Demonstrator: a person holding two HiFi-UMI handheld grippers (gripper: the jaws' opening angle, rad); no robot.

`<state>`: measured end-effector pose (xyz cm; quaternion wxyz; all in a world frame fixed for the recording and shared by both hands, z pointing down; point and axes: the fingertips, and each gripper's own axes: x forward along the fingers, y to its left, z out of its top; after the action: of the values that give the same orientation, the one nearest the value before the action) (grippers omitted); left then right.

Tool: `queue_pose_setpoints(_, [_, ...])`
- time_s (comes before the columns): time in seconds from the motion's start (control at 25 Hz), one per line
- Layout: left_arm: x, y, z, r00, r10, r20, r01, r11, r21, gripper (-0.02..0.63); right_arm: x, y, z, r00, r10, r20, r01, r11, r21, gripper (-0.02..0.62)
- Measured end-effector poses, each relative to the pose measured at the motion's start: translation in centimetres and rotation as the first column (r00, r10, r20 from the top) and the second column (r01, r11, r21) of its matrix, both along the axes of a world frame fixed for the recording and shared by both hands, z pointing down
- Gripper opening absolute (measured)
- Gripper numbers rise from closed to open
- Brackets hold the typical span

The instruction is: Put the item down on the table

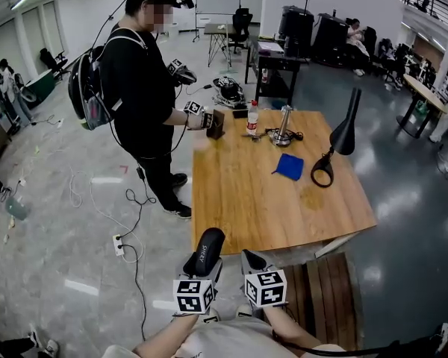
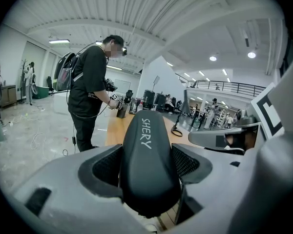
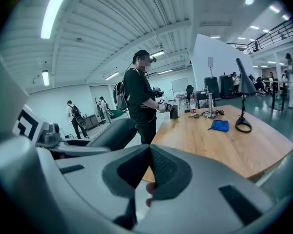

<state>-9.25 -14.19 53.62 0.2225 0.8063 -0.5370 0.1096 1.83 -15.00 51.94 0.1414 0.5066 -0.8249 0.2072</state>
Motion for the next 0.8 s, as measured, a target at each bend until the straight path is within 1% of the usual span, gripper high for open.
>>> queue_pose_setpoints(0.16, [0.5, -0.6, 0.2, 1.000, -0.025, -0.011, 0.025, 1.000, -0.003, 0.327, 0.3, -1.1, 0.2, 1.000, -0.029, -0.005, 0.029, 1.000, -0.003, -0.002])
queue_pose_setpoints(0.32, [0.8, -1.3, 0.2, 0.999, -0.037, 0.002, 0.037, 0.999, 0.005, 0.327, 0.7, -1.7, 0.8, 0.999, -0.037, 0.002, 0.037, 0.999, -0.014, -0.002])
queue_pose_setpoints(0.8, [0.5, -3.1, 2.0, 0.998, -0.060, 0.013, 0.060, 0.998, -0.032, 0.327, 1.1, -3.9, 2.3, 0.999, -0.048, -0.004, 0.048, 0.998, -0.038, -0.001])
